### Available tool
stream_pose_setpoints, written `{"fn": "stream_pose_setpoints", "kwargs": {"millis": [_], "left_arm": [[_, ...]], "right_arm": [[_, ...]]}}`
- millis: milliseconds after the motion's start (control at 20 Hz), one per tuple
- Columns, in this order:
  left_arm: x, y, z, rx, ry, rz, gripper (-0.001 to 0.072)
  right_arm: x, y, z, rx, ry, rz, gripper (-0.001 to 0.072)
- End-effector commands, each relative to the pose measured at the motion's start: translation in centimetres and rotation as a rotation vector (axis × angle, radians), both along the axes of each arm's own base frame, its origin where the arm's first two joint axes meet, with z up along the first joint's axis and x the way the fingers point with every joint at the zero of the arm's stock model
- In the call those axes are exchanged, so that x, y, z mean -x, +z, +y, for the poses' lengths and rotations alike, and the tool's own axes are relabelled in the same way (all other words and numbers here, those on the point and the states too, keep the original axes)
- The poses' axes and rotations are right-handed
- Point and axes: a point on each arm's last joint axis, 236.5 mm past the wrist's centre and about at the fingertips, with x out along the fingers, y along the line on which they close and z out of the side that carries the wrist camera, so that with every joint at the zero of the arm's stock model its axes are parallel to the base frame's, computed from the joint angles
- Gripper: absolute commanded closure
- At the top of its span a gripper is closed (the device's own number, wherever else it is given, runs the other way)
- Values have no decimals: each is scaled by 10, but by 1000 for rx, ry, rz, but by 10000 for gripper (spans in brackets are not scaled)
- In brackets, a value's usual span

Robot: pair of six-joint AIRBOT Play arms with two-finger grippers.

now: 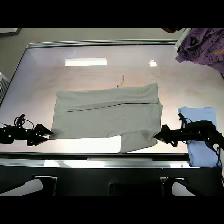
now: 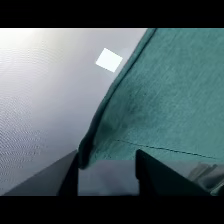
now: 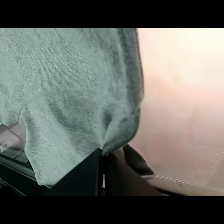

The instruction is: Fold the clothes and pants, and hang the long-sleeved shirts on hangers.

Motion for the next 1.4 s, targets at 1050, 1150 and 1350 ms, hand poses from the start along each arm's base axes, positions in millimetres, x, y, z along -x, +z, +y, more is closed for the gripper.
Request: {"fn": "stream_pose_setpoints", "kwargs": {"millis": [1050,1150,1350], "left_arm": [[-18,111,17,-353,72,-216,694],[-44,111,23,-362,74,-241,694],[-100,98,27,-369,27,-255,694]], "right_arm": [[20,156,6,119,-149,-275,678],[-11,150,-1,88,-146,-276,678],[-73,125,-19,74,-135,-273,677]]}}
